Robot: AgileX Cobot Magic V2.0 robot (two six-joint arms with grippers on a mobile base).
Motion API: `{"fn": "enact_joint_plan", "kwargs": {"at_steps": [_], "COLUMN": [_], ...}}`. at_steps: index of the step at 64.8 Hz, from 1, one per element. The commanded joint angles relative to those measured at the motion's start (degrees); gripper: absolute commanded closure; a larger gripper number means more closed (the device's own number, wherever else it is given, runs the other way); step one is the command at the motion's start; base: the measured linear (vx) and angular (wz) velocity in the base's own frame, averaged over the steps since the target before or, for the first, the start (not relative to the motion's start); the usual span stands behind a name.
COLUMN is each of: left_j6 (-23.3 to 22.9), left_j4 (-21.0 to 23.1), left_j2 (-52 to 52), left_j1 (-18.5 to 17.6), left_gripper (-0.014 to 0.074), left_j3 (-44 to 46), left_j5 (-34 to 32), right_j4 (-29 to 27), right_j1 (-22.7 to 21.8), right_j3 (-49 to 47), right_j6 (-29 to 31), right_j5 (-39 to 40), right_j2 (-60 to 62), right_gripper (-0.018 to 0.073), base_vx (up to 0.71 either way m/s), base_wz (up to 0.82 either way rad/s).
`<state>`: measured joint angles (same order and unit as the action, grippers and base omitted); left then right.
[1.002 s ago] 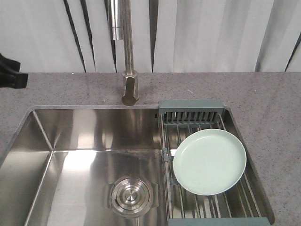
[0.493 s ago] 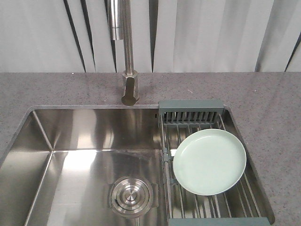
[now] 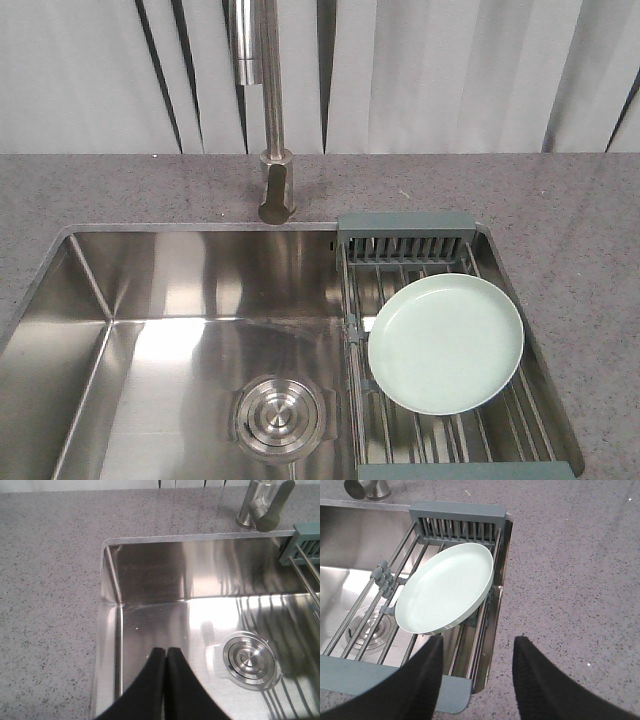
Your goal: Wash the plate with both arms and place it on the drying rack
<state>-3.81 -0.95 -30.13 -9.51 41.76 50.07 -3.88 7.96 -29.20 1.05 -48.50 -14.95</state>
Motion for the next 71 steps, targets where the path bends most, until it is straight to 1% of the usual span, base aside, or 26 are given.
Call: {"fn": "enact_joint_plan", "kwargs": {"at_steps": [1, 3, 5, 11, 17, 21, 24, 26, 32, 38, 49, 53, 60, 64, 67, 71], "left_j6": [-0.66, -0.66, -0.66, -0.65, -0.65, -0.65, -0.65, -0.65, -0.65, -0.7, -0.76, -0.76, -0.76, -0.76, -0.68, -0.63], "left_j4": [-0.35, -0.7, -1.15, -1.13, -0.03, 0.59, 0.95, 1.95, 2.56, 2.56, 3.67, 5.09, 7.71, 7.8, 7.23, 6.48], "left_j2": [-0.27, -0.27, -0.04, 2.63, 7.14, 10.04, 12.09, 13.87, 18.63, 22.89, 29.71, 31.87, 31.63, 31.69, 31.69, 31.69], "left_j1": [0.05, 0.05, 0.05, 1.45, 4.85, 7.41, 8.91, 10.1, 13.02, 14.81, 15.16, 14.86, 13.79, 13.1, 13.04, 12.98], "left_gripper": [0.0603, 0.0603, 0.0603, 0.0603, 0.0603, 0.0603, 0.0603, 0.0603, 0.0603, 0.0603, 0.0603, 0.0603, 0.0603, 0.0603, 0.0603, 0.0603], "left_j3": [1.27, 0.93, 0.08, -3.47, -8.75, -11.95, -14.13, -15.94, -21.04, -25.91, -33.5, -36.15, -39.87, -42.08, -41.81, -41.9], "left_j5": [-3.07, -3.71, -5.68, -13.13, -19.93, -22.8, -24.34, -25.48, -28.39, -31.4, -38.31, -40.83, -44.31, -47.33, -46.58, -49.15], "right_j4": [0.16, 0.16, 0.16, 0.36, 0.22, 0.22, 0.22, 0.22, 0.22, 0.22, 0.22, 0.22, 0.23, 0.17, 0.25, 0.18], "right_j1": [-0.08, -0.08, -0.08, -0.08, -0.08, -0.08, -0.08, -0.08, -0.08, -0.08, -0.08, -0.08, -0.08, -0.08, -0.08, -0.08], "right_j3": [-1.54, -1.54, -1.54, -1.54, -1.54, -1.54, -1.54, -1.54, -1.54, -1.54, -1.54, -1.54, -1.54, -1.54, -1.54, -1.54], "right_j6": [0.45, 0.45, 0.45, 0.45, 0.45, 0.45, 0.45, 0.45, 0.45, 0.45, 0.45, 0.45, 0.45, 0.45, 0.45, 0.45], "right_j5": [3.79, 3.79, 3.79, 3.79, 3.79, 3.79, 3.79, 3.79, 3.79, 3.79, 3.79, 3.79, 3.72, 3.72, 3.72, 3.78], "right_j2": [-0.51, -0.51, -0.51, -0.51, -0.51, -0.51, -0.51, -0.51, -0.51, -0.51, -0.51, -0.51, -0.51, -0.51, -0.51, -0.51], "right_gripper": [0.023, 0.023, 0.023, 0.023, 0.023, 0.023, 0.023, 0.023, 0.023, 0.023, 0.023, 0.023, 0.023, 0.023, 0.023, 0.023], "base_vx": [0.0, 0.0, 0.0, 0.0, 0.0, 0.0, 0.0, 0.0, 0.0, 0.0, 0.0, 0.0, 0.0, 0.0, 0.0, 0.0], "base_wz": [0.0, 0.0, 0.0, 0.0, 0.0, 0.0, 0.0, 0.0, 0.0, 0.0, 0.0, 0.0, 0.0, 0.0, 0.0, 0.0]}}
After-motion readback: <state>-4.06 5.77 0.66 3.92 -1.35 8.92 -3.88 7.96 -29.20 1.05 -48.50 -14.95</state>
